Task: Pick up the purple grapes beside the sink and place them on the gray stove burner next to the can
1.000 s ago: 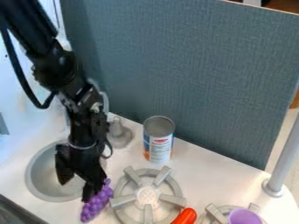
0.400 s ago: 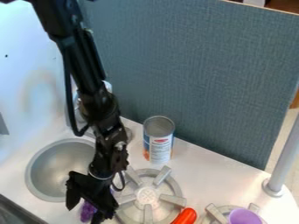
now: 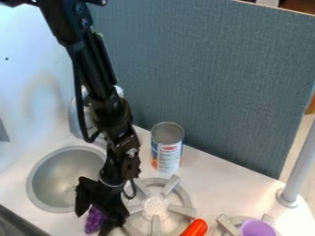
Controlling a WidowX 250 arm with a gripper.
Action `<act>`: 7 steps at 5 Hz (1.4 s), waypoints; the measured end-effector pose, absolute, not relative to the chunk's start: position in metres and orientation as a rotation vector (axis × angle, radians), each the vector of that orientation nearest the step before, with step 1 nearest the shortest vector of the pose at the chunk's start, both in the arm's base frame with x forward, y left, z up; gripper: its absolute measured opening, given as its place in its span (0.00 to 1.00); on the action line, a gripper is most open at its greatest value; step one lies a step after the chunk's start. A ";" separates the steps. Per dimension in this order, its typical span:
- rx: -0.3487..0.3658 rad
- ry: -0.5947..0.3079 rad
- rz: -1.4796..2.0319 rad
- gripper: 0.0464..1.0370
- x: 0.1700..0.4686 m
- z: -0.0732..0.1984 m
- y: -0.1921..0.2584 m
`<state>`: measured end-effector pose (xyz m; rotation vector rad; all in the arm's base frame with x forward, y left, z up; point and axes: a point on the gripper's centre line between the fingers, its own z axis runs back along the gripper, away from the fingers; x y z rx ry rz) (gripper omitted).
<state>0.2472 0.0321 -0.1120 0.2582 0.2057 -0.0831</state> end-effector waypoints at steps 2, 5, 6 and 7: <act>0.166 0.218 -0.060 0.67 0.244 -0.111 0.047; 0.033 0.151 -0.118 0.67 0.254 -0.036 0.014; 0.043 0.139 -0.202 0.67 0.271 -0.028 -0.010; 0.049 0.188 -0.191 0.67 0.276 -0.041 -0.019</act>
